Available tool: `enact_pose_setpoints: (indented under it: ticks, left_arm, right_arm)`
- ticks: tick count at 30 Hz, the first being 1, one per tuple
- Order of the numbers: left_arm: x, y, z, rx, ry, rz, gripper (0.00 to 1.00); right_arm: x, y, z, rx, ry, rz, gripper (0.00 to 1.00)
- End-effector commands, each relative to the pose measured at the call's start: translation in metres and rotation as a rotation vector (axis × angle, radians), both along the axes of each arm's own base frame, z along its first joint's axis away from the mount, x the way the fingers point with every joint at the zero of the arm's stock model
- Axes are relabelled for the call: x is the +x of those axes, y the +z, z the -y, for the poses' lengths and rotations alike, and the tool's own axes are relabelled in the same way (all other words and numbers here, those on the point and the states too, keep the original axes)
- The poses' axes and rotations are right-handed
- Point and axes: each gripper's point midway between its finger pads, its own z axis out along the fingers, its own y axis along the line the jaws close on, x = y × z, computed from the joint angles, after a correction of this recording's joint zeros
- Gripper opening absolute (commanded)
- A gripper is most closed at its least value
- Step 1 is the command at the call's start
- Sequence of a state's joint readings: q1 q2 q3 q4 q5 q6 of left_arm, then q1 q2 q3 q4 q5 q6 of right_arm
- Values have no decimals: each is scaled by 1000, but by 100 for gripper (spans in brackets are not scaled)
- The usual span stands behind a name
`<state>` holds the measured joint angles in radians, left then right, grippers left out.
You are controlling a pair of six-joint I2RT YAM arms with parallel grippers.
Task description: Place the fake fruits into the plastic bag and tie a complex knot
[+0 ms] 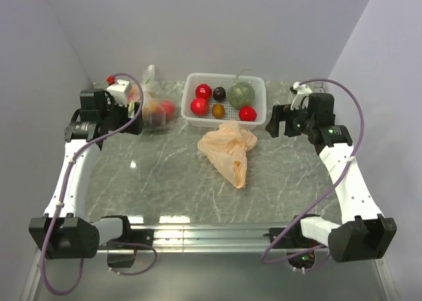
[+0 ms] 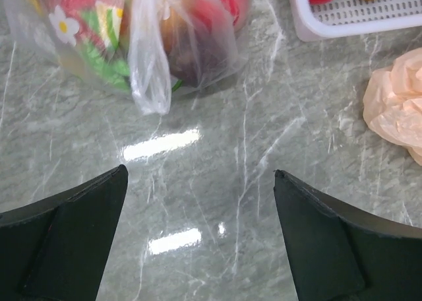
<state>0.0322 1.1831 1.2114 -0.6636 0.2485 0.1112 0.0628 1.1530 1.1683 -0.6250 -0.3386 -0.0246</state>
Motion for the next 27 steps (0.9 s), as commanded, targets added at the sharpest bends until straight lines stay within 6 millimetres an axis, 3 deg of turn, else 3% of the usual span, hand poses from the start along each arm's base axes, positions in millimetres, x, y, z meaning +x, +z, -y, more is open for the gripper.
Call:
enact_pose_setpoints:
  ticks: [1,3,5,6,9,10,11,13,15,18,22,23,27]
  left_arm:
    - [11,21,28,18,-96,84,99]
    - [13,27,55,27,-204,81,99]
    - [2,31,97,6,-372,83,99]
    - [-11,32,128,-7,-514,95,99]
    - [-35,24,172,30,-723,158,99]
    - [-51,21,200,59,-822,192,99]
    - [-59,20,214,89,-888,242,99]
    - [-88,1,243,224,-1093,324,99]
    - [-116,-20,266,346,-1281,393,99]
    - [-139,-50,285,499,-1458,457,99]
    - [-138,-69,309,601,-1525,579,99]
    - [-133,-82,312,649,-1533,582,99]
    - [-116,-87,338,679,-1515,661,99]
  right_arm:
    - [-3,2,-12,61,44,25,100]
    - [-7,-6,-18,104,54,-16,100]
    - [-13,-9,-28,142,107,-36,100]
    - [-18,-15,-31,153,123,-54,100]
    - [-26,-28,-40,194,164,-108,100]
    - [-27,-32,-42,205,167,-132,100]
    - [-29,-40,-41,220,163,-174,100]
    - [-34,-49,-44,276,171,-230,100]
    - [-38,-57,-40,356,154,-283,99]
    - [-38,-70,-30,434,117,-355,98]
    - [-39,-84,-23,477,91,-412,97]
    - [-40,-87,-23,475,88,-415,97]
    - [-48,-101,-25,486,93,-453,97]
